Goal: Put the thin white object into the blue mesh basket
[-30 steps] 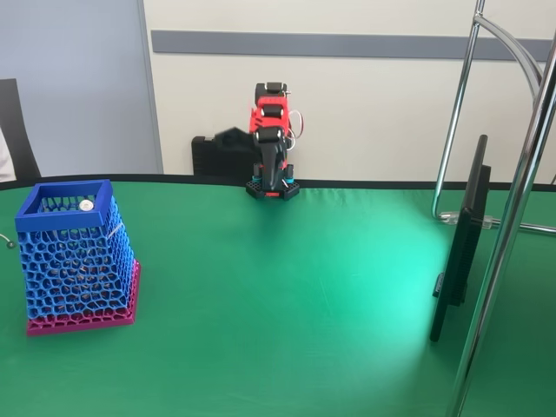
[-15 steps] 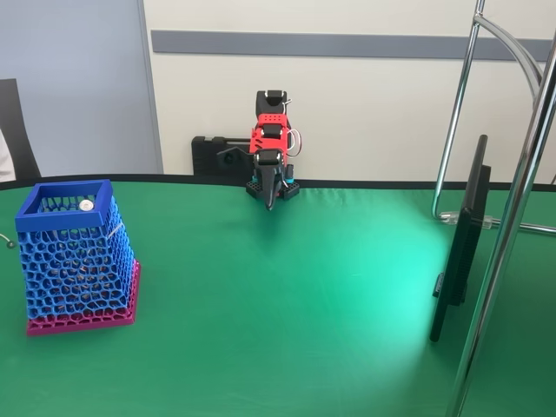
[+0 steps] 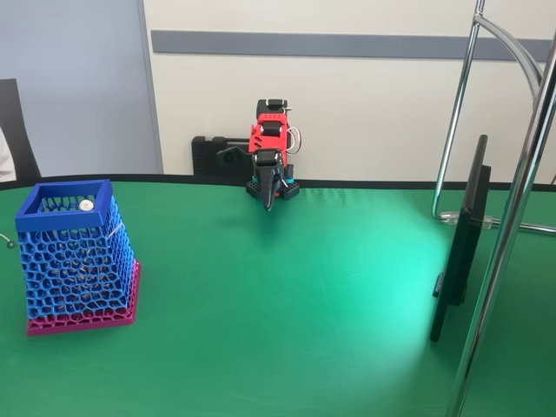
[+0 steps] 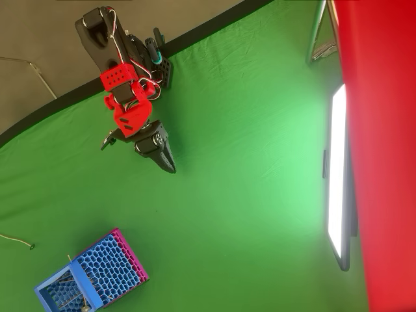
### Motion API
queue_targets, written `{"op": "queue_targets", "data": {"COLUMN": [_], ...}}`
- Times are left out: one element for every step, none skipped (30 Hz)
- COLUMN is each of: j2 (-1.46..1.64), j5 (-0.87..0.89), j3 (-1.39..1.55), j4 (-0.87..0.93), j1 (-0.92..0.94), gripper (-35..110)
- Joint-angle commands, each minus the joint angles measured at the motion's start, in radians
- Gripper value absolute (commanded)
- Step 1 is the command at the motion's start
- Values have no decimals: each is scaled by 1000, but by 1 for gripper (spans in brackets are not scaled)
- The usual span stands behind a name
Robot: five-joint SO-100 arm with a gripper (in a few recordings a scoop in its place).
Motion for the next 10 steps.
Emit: {"op": "queue_targets", "data": {"j2": [67,87,101,117,133,147,164,181,202,224], "j5": [48,40,32,31,15,-15,-55,-94,-121,-143], "j3": [8,8,8,8,8,8,8,8,8,8], "j4": [87,109,124,141,158,169,181,202,224,249], "j1": [-2,-8,-12,-12,-12,-12,-14,-15,-15,-15], "gripper": [8,9,8,6,7,8,9,10,11,12]}}
